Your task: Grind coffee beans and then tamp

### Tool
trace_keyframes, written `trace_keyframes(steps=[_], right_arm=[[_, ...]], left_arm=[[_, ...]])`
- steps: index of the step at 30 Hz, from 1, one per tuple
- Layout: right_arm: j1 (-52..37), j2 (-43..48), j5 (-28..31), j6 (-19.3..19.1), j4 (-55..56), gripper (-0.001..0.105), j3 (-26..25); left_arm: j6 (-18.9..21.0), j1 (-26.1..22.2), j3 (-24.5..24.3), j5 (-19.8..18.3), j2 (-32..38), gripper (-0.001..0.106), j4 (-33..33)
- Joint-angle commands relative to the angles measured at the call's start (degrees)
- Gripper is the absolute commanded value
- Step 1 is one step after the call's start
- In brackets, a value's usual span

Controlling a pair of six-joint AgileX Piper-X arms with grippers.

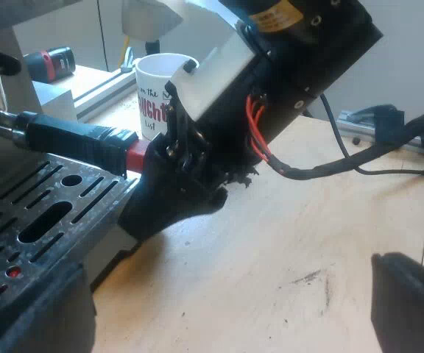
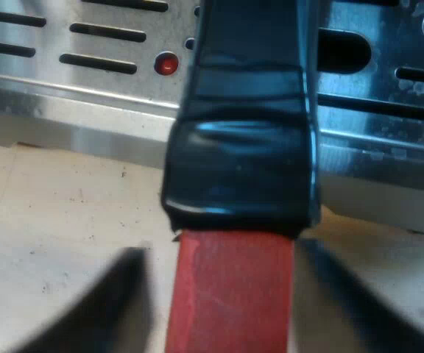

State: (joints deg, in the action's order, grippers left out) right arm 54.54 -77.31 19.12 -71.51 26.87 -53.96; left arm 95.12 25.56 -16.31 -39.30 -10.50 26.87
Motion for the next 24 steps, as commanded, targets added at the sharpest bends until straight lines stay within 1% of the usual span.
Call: trace_keyframes(steps=[1, 2, 3, 9, 12, 14, 15, 17, 18, 20, 22, 24], right_arm=[[-0.25, -0.03, 0.01, -0.67, 0.79, 0.011, 0.12], [-0.25, -0.03, 0.00, -0.67, 0.91, 0.008, 0.12], [-0.25, -0.03, 0.02, -0.67, 1.19, 0.000, 0.12], [0.94, 0.88, 0.41, -0.67, 2.51, 0.000, 0.12], [3.01, 2.30, 3.54, -0.67, 2.54, 0.000, 0.12], [4.79, 3.25, 6.76, -0.67, 2.81, 0.000, 0.12], [5.20, 3.45, 6.84, -0.51, 2.99, 0.000, 0.12], [5.86, 3.85, 6.81, 0.37, 3.86, 0.000, 0.12], [6.48, 4.10, 6.81, 2.01, 5.04, 0.000, 0.12], [6.75, 4.15, 6.81, 2.61, 5.63, 0.000, 0.12], [9.18, 4.95, 9.70, 3.72, 5.78, 0.000, 1.24], [10.57, 5.42, 11.28, 4.98, 6.30, 0.000, 1.69]], left_arm=[[0.60, 0.27, -0.16, 0.05, 0.11, 0.078, -0.18], [0.60, 0.27, -0.16, 0.05, 0.11, 0.078, -0.18], [0.60, 0.27, -0.16, 0.05, 0.11, 0.078, -0.18], [0.60, 0.27, -0.16, 0.05, 0.11, 0.078, -0.18], [0.60, 0.27, -0.16, 0.05, 0.11, 0.078, -0.18], [0.60, 0.27, -0.16, 0.05, 0.11, 0.078, -0.18], [0.60, 0.27, -0.16, 0.05, 0.11, 0.078, -0.18], [0.60, 0.27, -0.16, 0.05, 0.11, 0.078, -0.18], [0.60, 0.27, -0.16, 0.05, 0.11, 0.078, -0.18], [0.60, 0.27, -0.16, 0.05, 0.11, 0.078, -0.18], [0.60, 0.27, -0.16, 0.05, 0.11, 0.078, -0.18], [0.60, 0.27, -0.16, 0.05, 0.11, 0.078, -0.18]])
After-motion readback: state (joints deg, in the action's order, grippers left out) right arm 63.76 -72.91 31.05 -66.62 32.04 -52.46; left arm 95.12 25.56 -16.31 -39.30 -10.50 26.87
